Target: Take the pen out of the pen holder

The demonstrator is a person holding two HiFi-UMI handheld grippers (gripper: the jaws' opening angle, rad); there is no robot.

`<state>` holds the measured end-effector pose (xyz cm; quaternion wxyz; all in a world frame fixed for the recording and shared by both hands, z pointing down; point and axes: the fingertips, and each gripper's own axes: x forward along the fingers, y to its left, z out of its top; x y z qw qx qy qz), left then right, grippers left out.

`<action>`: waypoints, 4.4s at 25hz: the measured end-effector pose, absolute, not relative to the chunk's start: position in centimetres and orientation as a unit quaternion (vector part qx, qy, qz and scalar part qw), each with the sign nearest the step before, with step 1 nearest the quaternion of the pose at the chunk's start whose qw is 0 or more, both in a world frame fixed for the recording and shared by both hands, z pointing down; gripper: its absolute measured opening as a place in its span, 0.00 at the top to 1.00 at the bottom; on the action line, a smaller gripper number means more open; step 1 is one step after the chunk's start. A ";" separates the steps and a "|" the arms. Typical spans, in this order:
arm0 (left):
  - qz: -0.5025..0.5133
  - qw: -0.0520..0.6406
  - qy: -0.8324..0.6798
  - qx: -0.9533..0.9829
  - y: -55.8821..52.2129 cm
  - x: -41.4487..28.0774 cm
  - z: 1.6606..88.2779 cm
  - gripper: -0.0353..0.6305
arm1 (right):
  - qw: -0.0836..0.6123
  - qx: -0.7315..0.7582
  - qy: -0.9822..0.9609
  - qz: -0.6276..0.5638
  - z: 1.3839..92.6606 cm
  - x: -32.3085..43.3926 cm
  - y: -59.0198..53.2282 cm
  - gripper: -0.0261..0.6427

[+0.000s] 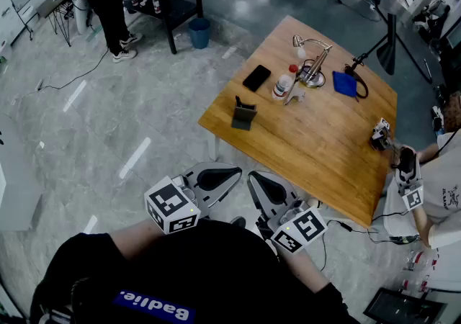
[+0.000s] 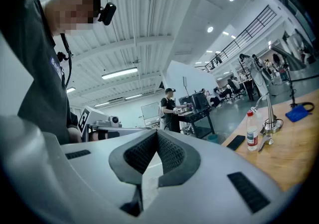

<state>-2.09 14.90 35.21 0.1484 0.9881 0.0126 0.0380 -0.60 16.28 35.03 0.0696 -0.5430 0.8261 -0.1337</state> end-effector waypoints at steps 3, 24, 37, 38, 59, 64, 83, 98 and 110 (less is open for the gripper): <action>0.039 0.147 0.011 0.988 14.9 -2.2 35.3 0.95 | 0.066 -0.542 0.827 -0.133 35.1 -0.7 16.3 0.95; 0.047 0.141 -0.021 0.989 15.5 -0.4 35.8 0.95 | 0.067 -0.512 0.846 -0.136 35.7 1.2 16.4 0.95; 0.043 0.143 -0.045 0.988 13.3 1.2 37.1 0.95 | 0.056 -0.498 0.852 -0.148 37.1 3.0 14.1 0.95; 0.043 0.144 -0.042 0.988 12.5 1.3 37.2 0.95 | 0.053 -0.502 0.850 -0.149 37.3 3.1 13.3 0.95; 0.043 0.146 0.037 0.988 -0.3 2.2 37.0 0.95 | 0.028 -0.568 0.809 -0.149 37.2 3.8 0.0 0.95; 0.043 0.149 0.052 0.987 -2.2 1.8 37.2 0.95 | 0.019 -0.583 0.799 -0.146 37.5 3.8 -2.3 0.95; 0.065 0.154 -0.015 0.986 -4.2 5.9 38.3 0.95 | -0.008 -0.521 0.836 -0.172 40.0 9.3 -5.7 0.95; 0.073 0.155 -0.067 0.983 -5.5 7.4 39.8 0.95 | -0.066 -0.467 0.857 -0.209 44.8 11.8 -8.5 0.92; 0.069 0.162 -0.092 0.980 -6.3 6.6 40.2 0.95 | -0.117 -0.437 0.861 -0.230 48.0 11.8 -10.1 0.89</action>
